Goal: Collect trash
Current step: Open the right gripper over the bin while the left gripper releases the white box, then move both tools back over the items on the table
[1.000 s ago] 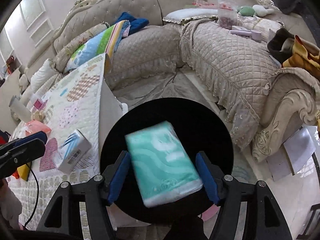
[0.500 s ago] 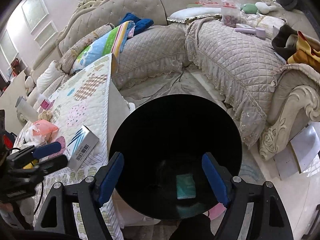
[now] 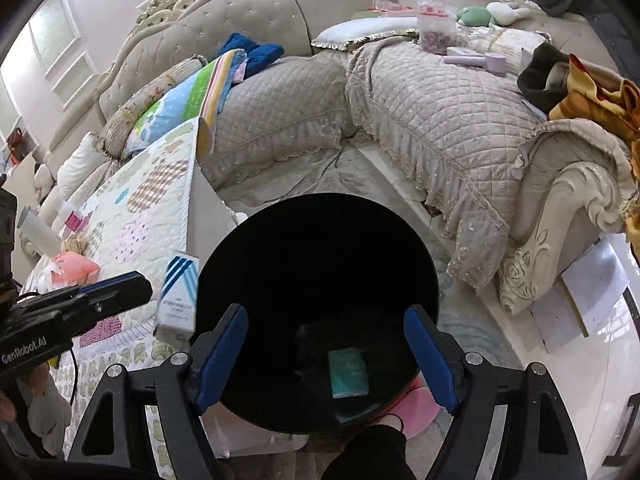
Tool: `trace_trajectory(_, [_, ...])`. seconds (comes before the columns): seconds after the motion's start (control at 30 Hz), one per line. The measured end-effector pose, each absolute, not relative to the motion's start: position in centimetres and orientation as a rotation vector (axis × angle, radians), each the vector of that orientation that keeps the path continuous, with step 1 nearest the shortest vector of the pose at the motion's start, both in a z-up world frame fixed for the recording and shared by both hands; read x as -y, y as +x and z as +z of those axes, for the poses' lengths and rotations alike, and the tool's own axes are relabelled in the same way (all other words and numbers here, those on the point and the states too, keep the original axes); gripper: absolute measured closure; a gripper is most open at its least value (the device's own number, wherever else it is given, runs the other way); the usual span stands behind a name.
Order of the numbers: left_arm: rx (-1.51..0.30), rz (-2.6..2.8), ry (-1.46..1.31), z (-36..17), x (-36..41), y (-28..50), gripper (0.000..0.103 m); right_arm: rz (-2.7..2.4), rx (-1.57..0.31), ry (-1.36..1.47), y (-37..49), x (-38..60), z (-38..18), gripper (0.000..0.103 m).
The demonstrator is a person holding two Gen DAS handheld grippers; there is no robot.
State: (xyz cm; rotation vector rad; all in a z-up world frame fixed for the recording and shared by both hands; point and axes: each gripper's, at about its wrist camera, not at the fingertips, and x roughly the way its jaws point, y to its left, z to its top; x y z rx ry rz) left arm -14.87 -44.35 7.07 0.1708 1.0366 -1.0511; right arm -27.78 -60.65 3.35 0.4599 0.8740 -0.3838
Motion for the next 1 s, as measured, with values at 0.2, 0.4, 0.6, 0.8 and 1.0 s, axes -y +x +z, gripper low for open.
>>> trace_trajectory(0.2, [-1.032,-1.037,0.179,7.3,43.3,-14.7,0.067,-0.385,-0.880,0.464,-27.6,60.6,3.1,0.025])
trace_trajectory(0.4, [-0.990,-0.977,0.204,7.3,41.1,-14.9,0.067,-0.372,-0.879,0.425,-27.0,59.4,3.7,0.025])
trace_trajectory(0.6, [-0.965,-0.908,0.179,7.8,37.9,-14.3,0.059,-0.352,-0.874,0.363,-25.7,56.9,4.6,0.025])
trace_trajectory(0.8, [-0.935,-0.853,0.152,8.8,34.5,-13.6,0.051,-0.305,-0.868,0.315,-24.0,54.0,5.6,0.025])
trace_trajectory(1.0, [-0.899,-0.782,0.151,9.6,30.8,-13.3,0.050,-0.250,-0.863,0.283,-22.1,50.8,6.5,0.025])
